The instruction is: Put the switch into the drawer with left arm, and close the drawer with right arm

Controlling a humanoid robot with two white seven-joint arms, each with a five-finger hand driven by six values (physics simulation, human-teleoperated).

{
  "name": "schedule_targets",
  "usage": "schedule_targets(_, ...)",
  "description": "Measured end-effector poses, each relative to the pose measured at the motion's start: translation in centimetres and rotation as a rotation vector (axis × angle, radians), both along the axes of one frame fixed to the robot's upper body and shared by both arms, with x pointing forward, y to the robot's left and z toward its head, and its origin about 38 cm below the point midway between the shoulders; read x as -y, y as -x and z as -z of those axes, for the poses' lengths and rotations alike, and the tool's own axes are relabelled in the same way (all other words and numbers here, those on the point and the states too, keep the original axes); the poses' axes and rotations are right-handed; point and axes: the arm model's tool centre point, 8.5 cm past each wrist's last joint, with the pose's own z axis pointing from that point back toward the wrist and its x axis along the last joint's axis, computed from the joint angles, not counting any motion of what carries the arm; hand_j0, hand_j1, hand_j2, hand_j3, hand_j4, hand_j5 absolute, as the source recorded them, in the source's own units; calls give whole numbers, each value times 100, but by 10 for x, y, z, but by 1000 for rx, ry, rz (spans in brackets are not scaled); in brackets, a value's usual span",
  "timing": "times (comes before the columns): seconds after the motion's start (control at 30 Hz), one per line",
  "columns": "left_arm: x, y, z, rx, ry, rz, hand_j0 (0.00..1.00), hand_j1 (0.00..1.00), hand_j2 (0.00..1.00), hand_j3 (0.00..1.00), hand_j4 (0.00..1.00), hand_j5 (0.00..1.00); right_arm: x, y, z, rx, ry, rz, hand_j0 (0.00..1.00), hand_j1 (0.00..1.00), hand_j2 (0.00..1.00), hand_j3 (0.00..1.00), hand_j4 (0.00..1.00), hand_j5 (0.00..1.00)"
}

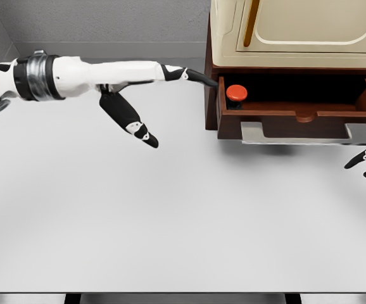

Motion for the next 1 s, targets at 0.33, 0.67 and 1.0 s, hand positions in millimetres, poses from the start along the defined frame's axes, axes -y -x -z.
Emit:
schedule_targets(0.33,20,-9,2,-188,-19,-55,100,100,100,100,100,100,3,2,-1,-3,8,7,57,57,57,57,57,57)
schedule_targets(0.67,49,-16,8,-232,-31,-39,100,100,100,100,100,100,12,5,-8,-11,46,17,57,57,57,57,57,57)
schedule_targets(1.0,49,-28,17,-259,-60,-85,100,100,100,100,100,100,14,6,-11,-1,43,26,60,60,60,60,60,60)
